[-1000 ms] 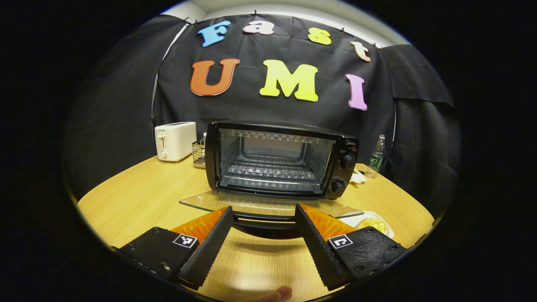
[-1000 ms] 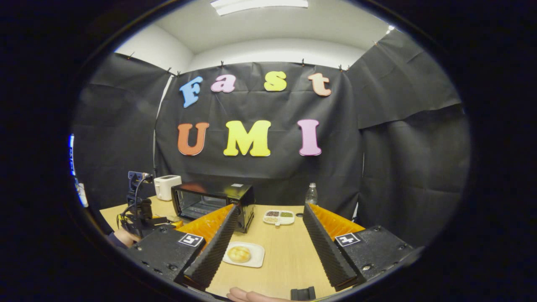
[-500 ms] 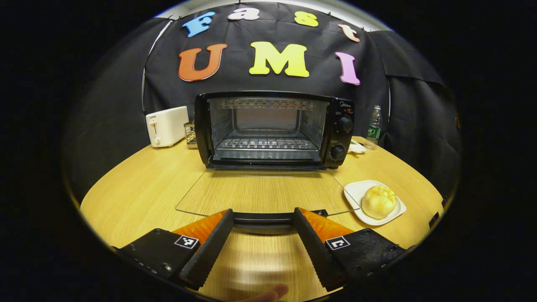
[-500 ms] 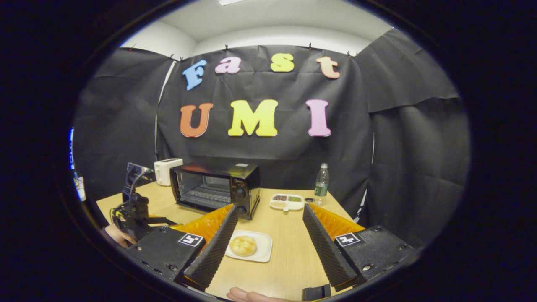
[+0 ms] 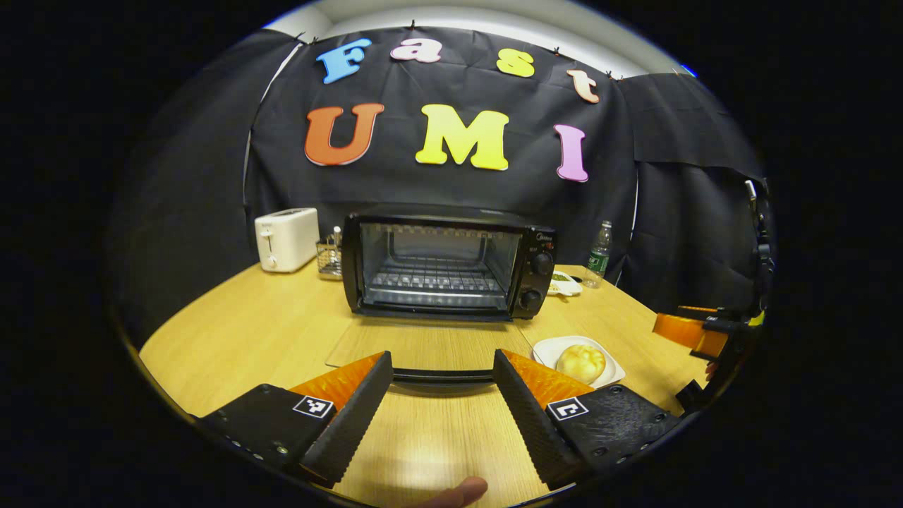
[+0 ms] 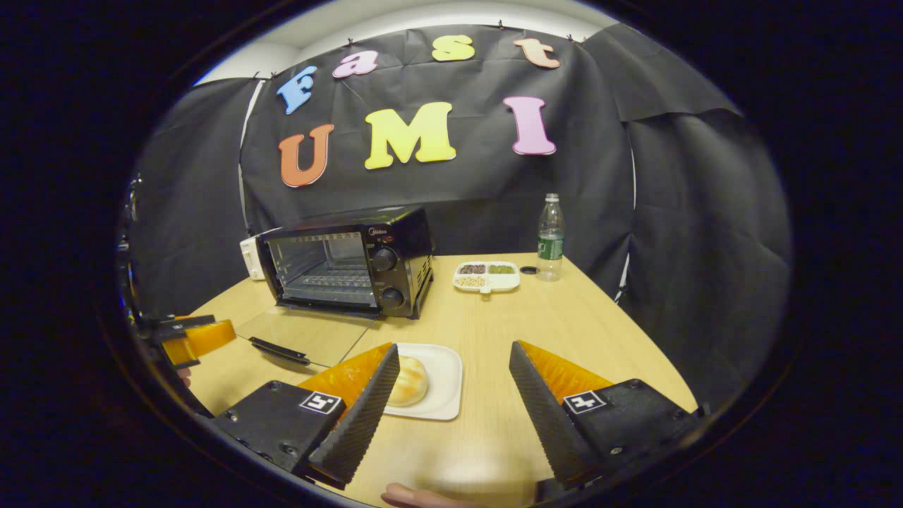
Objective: Open the electric oven with the left hand, put the food in, and close the electric oven.
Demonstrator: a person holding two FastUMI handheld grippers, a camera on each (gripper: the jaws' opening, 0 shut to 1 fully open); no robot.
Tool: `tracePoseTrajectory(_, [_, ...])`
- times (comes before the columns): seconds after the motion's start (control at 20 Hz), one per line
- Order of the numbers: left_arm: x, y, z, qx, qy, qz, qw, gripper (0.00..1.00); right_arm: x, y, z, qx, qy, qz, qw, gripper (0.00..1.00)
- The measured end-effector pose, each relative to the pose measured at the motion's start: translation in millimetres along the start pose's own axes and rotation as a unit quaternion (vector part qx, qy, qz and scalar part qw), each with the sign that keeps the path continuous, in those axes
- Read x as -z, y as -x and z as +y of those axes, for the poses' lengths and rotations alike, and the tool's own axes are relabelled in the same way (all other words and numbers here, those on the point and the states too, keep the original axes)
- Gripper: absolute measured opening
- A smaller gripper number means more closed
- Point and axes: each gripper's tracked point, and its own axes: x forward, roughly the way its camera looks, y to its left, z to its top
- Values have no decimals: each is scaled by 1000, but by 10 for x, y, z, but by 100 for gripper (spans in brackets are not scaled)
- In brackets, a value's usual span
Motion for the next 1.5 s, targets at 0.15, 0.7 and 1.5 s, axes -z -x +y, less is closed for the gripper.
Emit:
tracePoseTrajectory(0.15, [-345,353,103,-30,-11,-39,999,94,78,-45,72,0,7,6,1000,99])
tracePoseTrajectory(0.7, [-1346,1569,435,-106,-20,-155,982,94,561,-446,534,-14,10,58,998,99])
tracePoseTrajectory(1.5, [-1293,1761,357,-38,18,-148,988,94,783,-891,709,4,-17,100,995,91])
